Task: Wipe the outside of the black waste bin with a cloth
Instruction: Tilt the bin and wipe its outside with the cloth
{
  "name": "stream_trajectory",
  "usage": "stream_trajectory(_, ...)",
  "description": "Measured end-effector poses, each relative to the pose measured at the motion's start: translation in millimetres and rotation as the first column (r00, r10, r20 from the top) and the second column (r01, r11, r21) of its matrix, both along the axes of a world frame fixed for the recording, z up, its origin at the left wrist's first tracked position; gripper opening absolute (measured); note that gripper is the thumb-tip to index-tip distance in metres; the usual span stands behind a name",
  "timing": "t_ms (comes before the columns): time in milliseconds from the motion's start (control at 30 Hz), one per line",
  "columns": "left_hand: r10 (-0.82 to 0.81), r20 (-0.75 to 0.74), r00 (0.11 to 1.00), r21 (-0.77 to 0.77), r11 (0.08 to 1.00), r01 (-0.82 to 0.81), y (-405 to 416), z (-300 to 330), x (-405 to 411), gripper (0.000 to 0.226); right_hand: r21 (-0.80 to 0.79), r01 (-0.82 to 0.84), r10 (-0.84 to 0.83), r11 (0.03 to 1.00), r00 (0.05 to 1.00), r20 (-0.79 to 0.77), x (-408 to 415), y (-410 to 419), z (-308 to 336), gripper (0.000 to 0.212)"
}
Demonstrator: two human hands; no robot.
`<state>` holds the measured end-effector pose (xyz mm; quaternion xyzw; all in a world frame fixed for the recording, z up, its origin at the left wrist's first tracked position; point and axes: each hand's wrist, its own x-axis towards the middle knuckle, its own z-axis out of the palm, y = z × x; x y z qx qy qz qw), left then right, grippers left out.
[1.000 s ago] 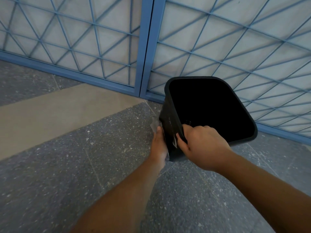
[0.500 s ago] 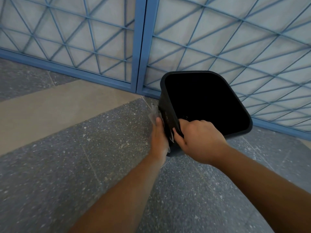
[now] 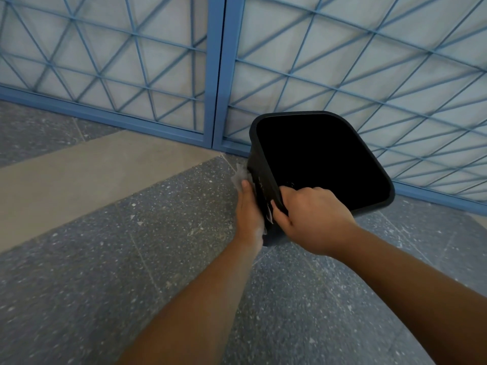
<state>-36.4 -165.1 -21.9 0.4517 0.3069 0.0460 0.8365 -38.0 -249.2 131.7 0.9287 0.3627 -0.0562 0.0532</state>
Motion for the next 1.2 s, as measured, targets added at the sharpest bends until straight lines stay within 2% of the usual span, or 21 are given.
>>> stream_trajectory(100, -0.019, -0.008, 1.0, 0.0, 1.0, 0.019, -11, -3, -11, 0.082, 0.009, -0.004, 0.004, 1.0, 1.0, -0.013, -1, -1, 2, 0.034)
stream_trajectory(200, -0.018, -0.079, 0.997, -0.114, 0.993, 0.008, 0, -11, -2, 0.07, 0.003, -0.003, 0.003, 1.0, 1.0, -0.014, 0, 0, 1, 0.033)
stream_trajectory(233, -0.011, -0.053, 0.999, -0.135, 0.991, 0.004, 2, -9, 2, 0.069, 0.006, 0.005, -0.005, 1.0, 1.0, -0.016, 1, 0, 1, 0.033)
stream_trajectory(300, 0.009, -0.029, 1.0, -0.08, 0.997, -0.011, -4, 3, -3, 0.067, 0.015, 0.005, -0.005, 1.0, 1.0, -0.016, 2, -1, 0, 0.033)
stream_trajectory(367, -0.002, -0.021, 1.0, -0.031, 1.0, 0.001, -13, 2, -11, 0.075, 0.017, -0.004, 0.005, 1.0, 1.0, -0.018, 2, -1, 1, 0.033)
stream_trajectory(400, -0.004, -0.023, 1.0, -0.04, 0.999, 0.003, -13, -2, -14, 0.077, 0.017, -0.004, 0.004, 1.0, 1.0, -0.023, 1, -1, 1, 0.034)
stream_trajectory(500, 0.01, -0.1, 0.995, -0.108, 0.994, -0.021, 0, -11, -2, 0.062, 0.01, -0.003, 0.004, 1.0, 1.0, -0.023, 2, -2, -1, 0.032)
stream_trajectory(567, 0.042, -0.066, 0.997, -0.145, 0.988, -0.052, 2, -2, 4, 0.059, 0.017, 0.0, 0.001, 1.0, 1.0, -0.03, 3, -1, -1, 0.031)
stream_trajectory(667, 0.028, -0.03, 0.999, -0.093, 0.995, -0.031, -13, 8, -8, 0.059, 0.022, -0.005, 0.006, 1.0, 1.0, -0.024, 3, -1, 1, 0.032)
stream_trajectory(767, 0.01, -0.074, 0.997, -0.14, 0.99, -0.021, -7, -5, -4, 0.059, 0.025, -0.008, 0.009, 1.0, 1.0, -0.029, 2, -1, 0, 0.033)
stream_trajectory(833, 0.011, -0.047, 0.999, -0.172, 0.985, -0.019, 1, -6, 6, 0.06, 0.027, -0.006, 0.006, 1.0, 1.0, -0.024, 3, -1, -1, 0.032)
stream_trajectory(967, 0.003, -0.016, 1.0, -0.11, 0.994, -0.005, -12, 5, -11, 0.057, 0.031, -0.007, 0.008, 1.0, 0.999, -0.034, 4, -2, 0, 0.032)
stream_trajectory(1067, 0.008, -0.098, 0.995, -0.171, 0.985, -0.025, -16, -9, -11, 0.06, 0.025, -0.012, 0.013, 1.0, 0.999, -0.038, 4, -4, 1, 0.033)
stream_trajectory(1133, 0.019, -0.1, 0.995, -0.231, 0.972, -0.042, -11, -12, -1, 0.065, 0.028, -0.006, 0.007, 1.0, 0.999, -0.035, 4, -3, 1, 0.033)
stream_trajectory(1200, 0.043, -0.071, 0.997, -0.187, 0.981, -0.056, -13, -1, -2, 0.064, 0.032, -0.007, 0.008, 0.999, 0.999, -0.037, 3, -3, 1, 0.032)
